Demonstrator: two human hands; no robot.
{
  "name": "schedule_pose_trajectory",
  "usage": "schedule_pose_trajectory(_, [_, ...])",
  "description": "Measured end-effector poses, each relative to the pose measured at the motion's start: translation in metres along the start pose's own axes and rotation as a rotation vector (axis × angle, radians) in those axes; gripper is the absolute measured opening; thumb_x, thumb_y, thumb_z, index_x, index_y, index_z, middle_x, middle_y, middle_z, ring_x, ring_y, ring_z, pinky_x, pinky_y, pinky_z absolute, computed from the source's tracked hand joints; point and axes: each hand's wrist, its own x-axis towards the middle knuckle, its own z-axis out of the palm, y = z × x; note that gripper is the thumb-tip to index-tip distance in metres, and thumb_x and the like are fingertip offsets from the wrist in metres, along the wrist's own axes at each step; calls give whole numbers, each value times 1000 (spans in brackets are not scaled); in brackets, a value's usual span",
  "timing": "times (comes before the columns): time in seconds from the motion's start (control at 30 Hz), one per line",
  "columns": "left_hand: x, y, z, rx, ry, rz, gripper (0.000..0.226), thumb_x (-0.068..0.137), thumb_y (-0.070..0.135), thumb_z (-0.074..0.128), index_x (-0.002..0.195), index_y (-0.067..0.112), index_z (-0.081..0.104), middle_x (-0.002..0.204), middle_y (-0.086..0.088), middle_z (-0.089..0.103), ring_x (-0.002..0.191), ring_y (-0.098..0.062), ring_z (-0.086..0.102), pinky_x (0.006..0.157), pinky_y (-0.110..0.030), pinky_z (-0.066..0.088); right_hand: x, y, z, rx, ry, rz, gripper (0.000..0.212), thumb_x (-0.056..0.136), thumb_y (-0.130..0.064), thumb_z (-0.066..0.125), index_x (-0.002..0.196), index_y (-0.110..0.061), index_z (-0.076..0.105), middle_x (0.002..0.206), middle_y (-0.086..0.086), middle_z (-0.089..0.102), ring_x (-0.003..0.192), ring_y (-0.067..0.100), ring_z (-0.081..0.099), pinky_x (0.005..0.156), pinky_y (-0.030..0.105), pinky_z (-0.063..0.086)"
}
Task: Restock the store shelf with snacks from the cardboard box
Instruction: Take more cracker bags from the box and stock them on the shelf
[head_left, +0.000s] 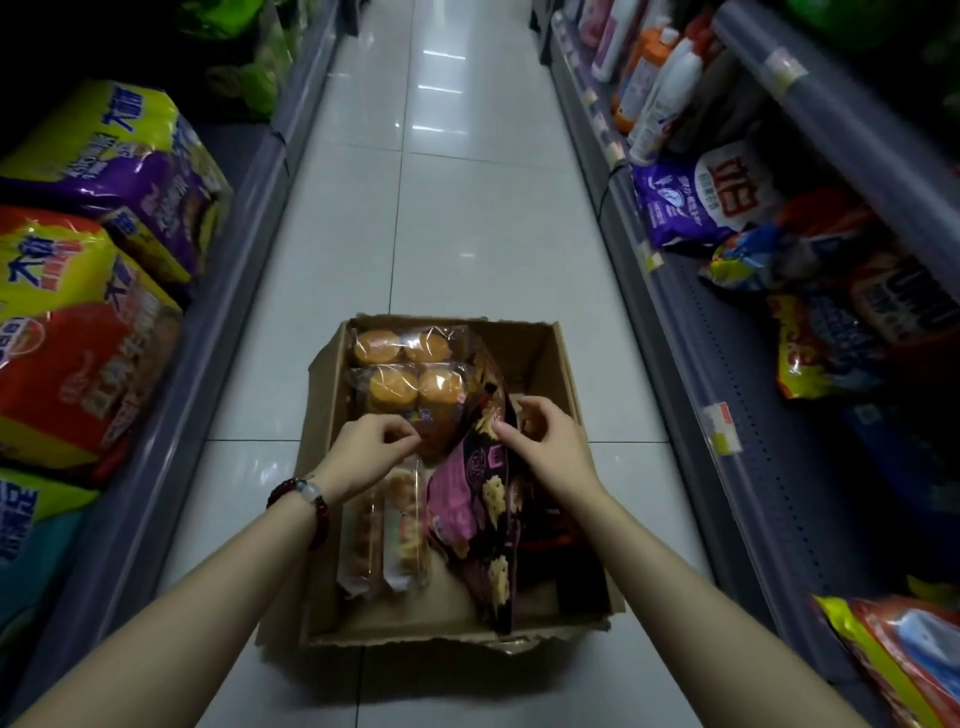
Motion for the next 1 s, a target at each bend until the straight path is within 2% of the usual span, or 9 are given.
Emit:
schedule_pose_trajectory(0.13, [-3,-9,-1,-14,10,0,10,93,25,59,90,24,69,87,4,69,81,-9,64,68,-21,47,4,12,-1,15,62,40,50,78,-48,74,118,-20,65,111,-4,67,105,13,61,94,33,51])
schedule_pose_trajectory(0.27, [-7,-13,3,-35,3,-26,10,93,24,59,88,27,67,87,5,69,81,-10,65,66,-20,47,2,19,-8,-24,139,37,34,87,-34,67,115,-15,69,106,-3,69,99,10,61,87,24,48])
schedule_pose_trajectory(0.33, [-6,-11,6,-48,10,-28,10,94,23,58,91,26,67,88,5,68,82,-10,64,66,-20,47,4,21,-3,-72,128,29,35,87,-32,64,118,-15,67,109,-3,69,102,12,61,85,21,44])
schedule_pose_trajectory(0.47, [-6,-8,13,-58,2,-32,10,94,25,58,92,27,68,91,7,68,85,-8,63,70,-21,47,12,24,4,-78,61,63,41,81,-33,68,120,-21,65,113,-1,67,107,16,60,90,31,49])
schedule_pose_trajectory(0.53, [-7,-8,15,-53,-5,-31,10,94,26,58,92,28,68,92,7,68,84,-8,63,70,-22,48,15,27,3,-96,71,69,40,80,-35,73,117,-24,67,113,-1,66,108,17,59,96,37,50])
schedule_pose_trajectory(0.6, [-7,-8,16,-49,-8,-30,11,94,25,58,92,29,68,91,7,68,83,-8,64,68,-21,48,15,29,1,-73,118,64,34,82,-34,73,113,-21,71,109,-1,66,104,16,60,95,37,51])
schedule_pose_trajectory(0.77, [-7,-7,20,-61,-3,-24,12,94,23,57,91,28,68,91,6,68,83,-8,64,68,-21,48,12,31,-1,177,271,107,22,86,-31,70,101,-16,77,87,-7,74,86,9,68,83,31,56])
schedule_pose_trajectory(0.83, [-7,-5,21,-60,-6,-18,12,94,23,57,93,26,69,91,6,68,84,-8,64,69,-20,48,15,30,-4,309,318,134,24,86,-28,71,103,-13,77,88,-3,75,88,11,70,83,30,57])
schedule_pose_trajectory(1.0, [-4,6,27,-77,-2,9,14,94,23,58,100,23,70,97,7,68,87,-5,63,71,-18,47,26,14,-15,641,405,111,13,88,-24,69,91,-13,75,86,4,74,85,19,71,80,33,59])
